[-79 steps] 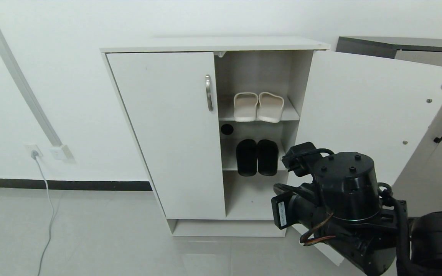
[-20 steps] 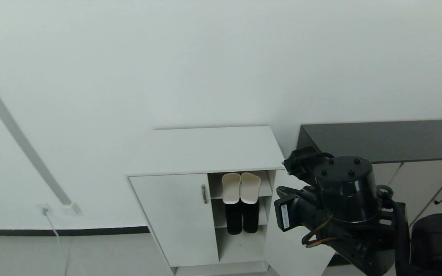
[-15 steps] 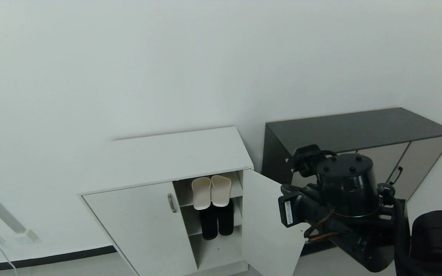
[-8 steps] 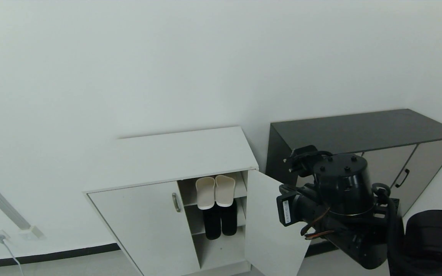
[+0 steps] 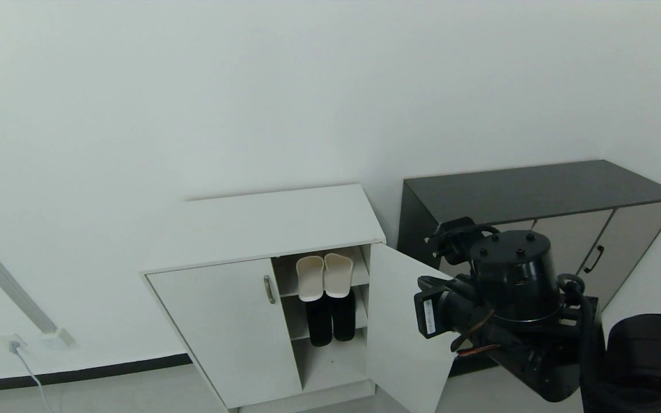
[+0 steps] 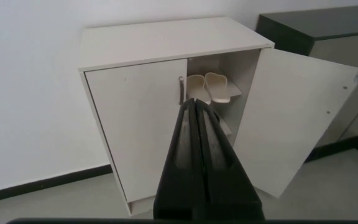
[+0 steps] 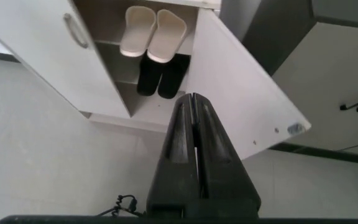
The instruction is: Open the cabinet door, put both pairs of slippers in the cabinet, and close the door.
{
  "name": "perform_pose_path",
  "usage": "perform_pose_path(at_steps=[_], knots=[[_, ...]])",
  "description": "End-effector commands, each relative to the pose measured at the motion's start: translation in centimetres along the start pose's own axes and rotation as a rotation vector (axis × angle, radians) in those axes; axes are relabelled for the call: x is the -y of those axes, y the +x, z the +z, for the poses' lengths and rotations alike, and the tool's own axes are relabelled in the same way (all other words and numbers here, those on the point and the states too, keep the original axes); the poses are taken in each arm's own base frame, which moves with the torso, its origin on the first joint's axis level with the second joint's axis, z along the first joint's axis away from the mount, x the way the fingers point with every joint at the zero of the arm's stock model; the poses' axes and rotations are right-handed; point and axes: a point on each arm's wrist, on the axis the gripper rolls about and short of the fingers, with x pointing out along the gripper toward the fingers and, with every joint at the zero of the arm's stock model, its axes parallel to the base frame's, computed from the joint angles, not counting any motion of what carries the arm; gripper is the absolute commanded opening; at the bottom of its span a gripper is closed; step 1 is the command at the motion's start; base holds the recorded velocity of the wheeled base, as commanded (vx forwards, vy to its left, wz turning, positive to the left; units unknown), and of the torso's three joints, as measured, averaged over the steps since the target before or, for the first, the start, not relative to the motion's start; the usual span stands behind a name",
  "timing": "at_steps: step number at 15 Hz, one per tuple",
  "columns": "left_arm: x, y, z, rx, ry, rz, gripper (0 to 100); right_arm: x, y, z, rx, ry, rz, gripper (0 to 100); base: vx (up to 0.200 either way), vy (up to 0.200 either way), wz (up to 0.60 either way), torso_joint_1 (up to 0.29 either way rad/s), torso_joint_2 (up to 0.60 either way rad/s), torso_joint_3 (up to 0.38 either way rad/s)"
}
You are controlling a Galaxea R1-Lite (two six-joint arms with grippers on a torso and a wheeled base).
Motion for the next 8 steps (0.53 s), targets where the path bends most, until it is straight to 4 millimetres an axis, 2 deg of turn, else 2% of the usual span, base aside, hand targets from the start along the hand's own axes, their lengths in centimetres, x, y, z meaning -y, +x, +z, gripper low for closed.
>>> perform_pose_path(at_steps=[1,2,5,8], knots=[[0.0,0.0,0.0,-0.001,-0.001,0.001,0,0.2,0.2,-0.1,-0.006,0.000,-0.004,0,-0.200,0.000,0.00,-0.012,0.00,-0.002],[0.0,0.0,0.0,-0.001,-0.001,0.001,0,0.3,0.4,-0.1,-0.009,0.002,-0.002,0,-0.200,0.000,0.00,0.002,0.00,0.002],[0.0,0.0,0.0,-0.001,-0.001,0.001,0,1.9,1.7,0.1,-0.006,0.015,-0.033,0,0.000,0.000,0.00,0.000,0.00,0.000],[0.0,0.0,0.0,-0.001,-0.001,0.001,0,5.1,5.2,1.2,0.012,0.069,-0.093,0,0.000,0.000,0.00,0.000,0.00,0.000]])
